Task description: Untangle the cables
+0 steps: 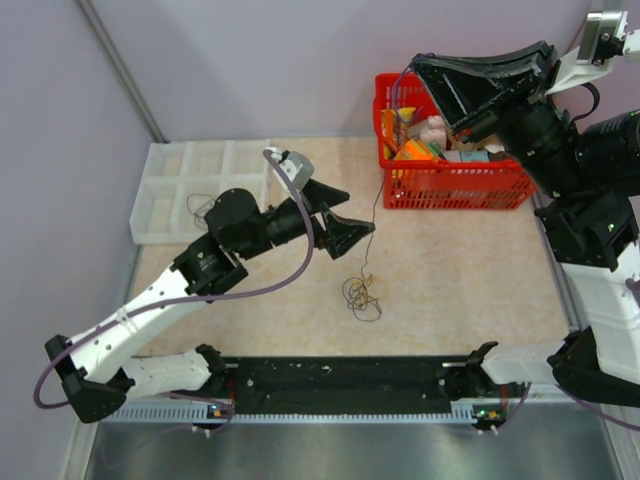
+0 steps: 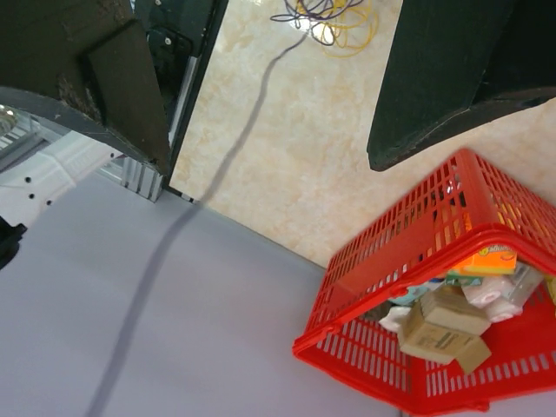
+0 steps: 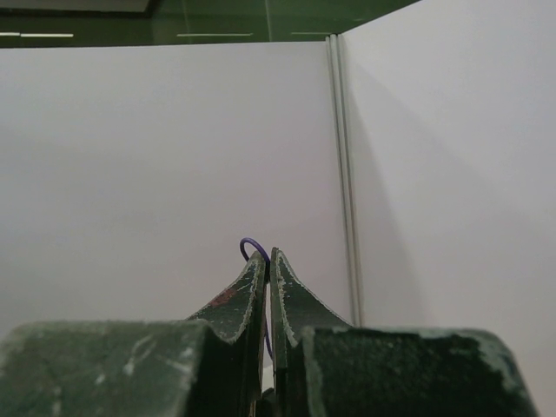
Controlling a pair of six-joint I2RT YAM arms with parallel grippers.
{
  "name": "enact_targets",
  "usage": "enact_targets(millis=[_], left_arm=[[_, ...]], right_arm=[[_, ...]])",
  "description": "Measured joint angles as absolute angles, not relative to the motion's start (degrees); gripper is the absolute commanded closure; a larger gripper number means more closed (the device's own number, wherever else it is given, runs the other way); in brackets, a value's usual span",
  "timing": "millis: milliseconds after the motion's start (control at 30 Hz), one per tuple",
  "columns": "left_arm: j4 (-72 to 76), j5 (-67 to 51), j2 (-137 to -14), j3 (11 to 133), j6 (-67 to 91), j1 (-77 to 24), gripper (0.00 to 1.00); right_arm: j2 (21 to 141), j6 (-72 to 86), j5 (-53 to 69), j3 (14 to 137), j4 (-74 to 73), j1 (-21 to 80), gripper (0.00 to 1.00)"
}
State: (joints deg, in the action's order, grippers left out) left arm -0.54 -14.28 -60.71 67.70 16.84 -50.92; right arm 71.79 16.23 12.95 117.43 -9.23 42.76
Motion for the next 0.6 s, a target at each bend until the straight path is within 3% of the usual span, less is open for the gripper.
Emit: enact_targets(millis=[100,233,300,400,467,600], left_arm=[[-0.8,-15.7,-63.6,68.5,17.3,-49.6,0.05],[-0.5,-20.6,-68.6,68.9,19.6,-49.2,0.2],[-0.3,-23.3,-71.4,69.2,21.2,-49.2,0.4],[0.1,-26.9,-74.5,69.2,24.1,-49.2,0.81],[-0.3,-27.7,-75.8,69.4,25.5,-49.2,1.0],[-4.8,-27.5,-78.6,73.7,25.4,-49.2,1.0]], right_arm=[[71.8,16.2,13.0,117.4,-9.3,42.8,1.0],[71.8,16.2,12.9,117.6,-9.3,42.8,1.0],[71.9,16.2,12.9,117.9,-9.4,42.7,1.0],[72.0,16.3,12.9,118.3,-9.2,42.8,1.0],[72.0,16.3,12.9,118.3,-9.2,42.8,1.0],[72.0,16.2,12.9,118.2,-9.4,42.8,1.0]])
